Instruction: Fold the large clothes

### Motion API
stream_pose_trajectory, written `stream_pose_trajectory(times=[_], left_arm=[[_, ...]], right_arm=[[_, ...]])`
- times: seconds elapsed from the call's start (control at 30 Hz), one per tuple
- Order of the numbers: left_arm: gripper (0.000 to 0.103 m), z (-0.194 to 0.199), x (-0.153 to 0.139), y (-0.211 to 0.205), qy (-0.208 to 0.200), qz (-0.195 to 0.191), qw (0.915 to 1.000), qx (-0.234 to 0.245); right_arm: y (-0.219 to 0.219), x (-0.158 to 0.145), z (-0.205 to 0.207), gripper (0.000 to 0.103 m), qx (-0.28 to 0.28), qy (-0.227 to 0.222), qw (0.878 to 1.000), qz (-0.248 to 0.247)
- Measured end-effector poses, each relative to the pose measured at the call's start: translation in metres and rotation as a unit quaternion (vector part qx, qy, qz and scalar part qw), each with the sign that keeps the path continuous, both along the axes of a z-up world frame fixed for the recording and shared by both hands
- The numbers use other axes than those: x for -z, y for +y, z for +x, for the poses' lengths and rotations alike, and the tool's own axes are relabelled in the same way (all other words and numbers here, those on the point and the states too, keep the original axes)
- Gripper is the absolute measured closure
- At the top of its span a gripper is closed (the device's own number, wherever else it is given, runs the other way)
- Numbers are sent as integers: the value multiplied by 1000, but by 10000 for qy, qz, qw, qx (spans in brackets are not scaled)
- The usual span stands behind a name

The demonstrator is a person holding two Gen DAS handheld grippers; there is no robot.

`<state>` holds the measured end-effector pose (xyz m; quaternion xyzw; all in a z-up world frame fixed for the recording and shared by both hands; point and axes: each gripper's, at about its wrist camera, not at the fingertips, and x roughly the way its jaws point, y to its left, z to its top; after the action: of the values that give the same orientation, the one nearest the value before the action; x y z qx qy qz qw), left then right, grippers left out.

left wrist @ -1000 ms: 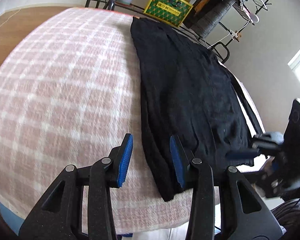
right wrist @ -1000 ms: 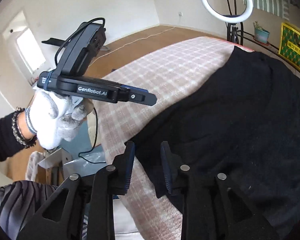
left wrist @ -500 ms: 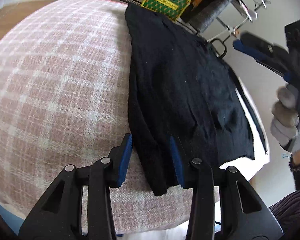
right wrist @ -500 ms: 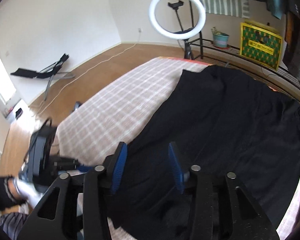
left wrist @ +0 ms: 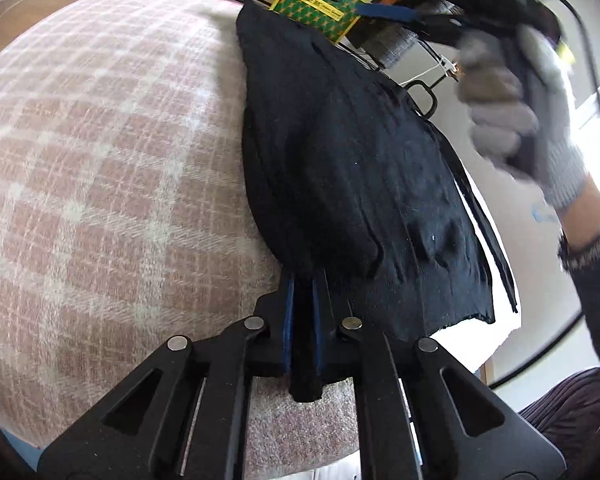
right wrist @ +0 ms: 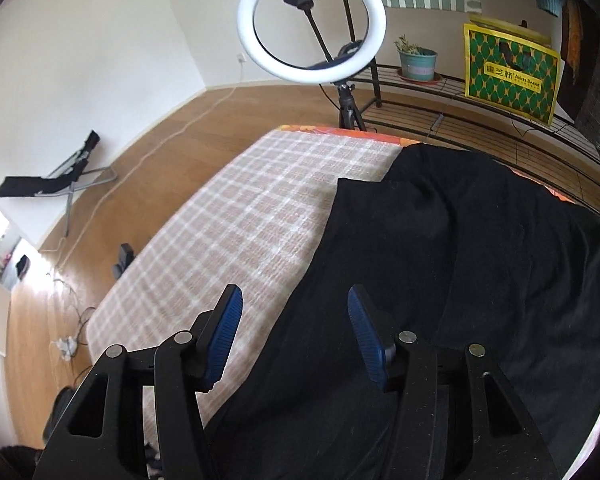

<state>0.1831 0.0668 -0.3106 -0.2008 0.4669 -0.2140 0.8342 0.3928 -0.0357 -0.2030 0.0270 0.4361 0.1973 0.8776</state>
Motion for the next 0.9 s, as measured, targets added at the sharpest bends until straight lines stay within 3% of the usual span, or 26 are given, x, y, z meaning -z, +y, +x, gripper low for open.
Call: stream_pose_trajectory(times=[0.27,0.47,0.67,0.9], left_arm=[[99,1,-8,5,-139,-358,9990,216],[99,4,-10,3,-192,-508,9979,357],[99,6,-11,7,-207,-563,9974,402],[100,5,-12,14,-259,-571,9970,461]], right_arm=[[28,22,69,49,294,301,9981,-452],[60,52,122,49,682,644,9892,-1124],[80,73,148,49,885,621,9762,-1881],[88,88,164,52,987,758,9643,-2337]])
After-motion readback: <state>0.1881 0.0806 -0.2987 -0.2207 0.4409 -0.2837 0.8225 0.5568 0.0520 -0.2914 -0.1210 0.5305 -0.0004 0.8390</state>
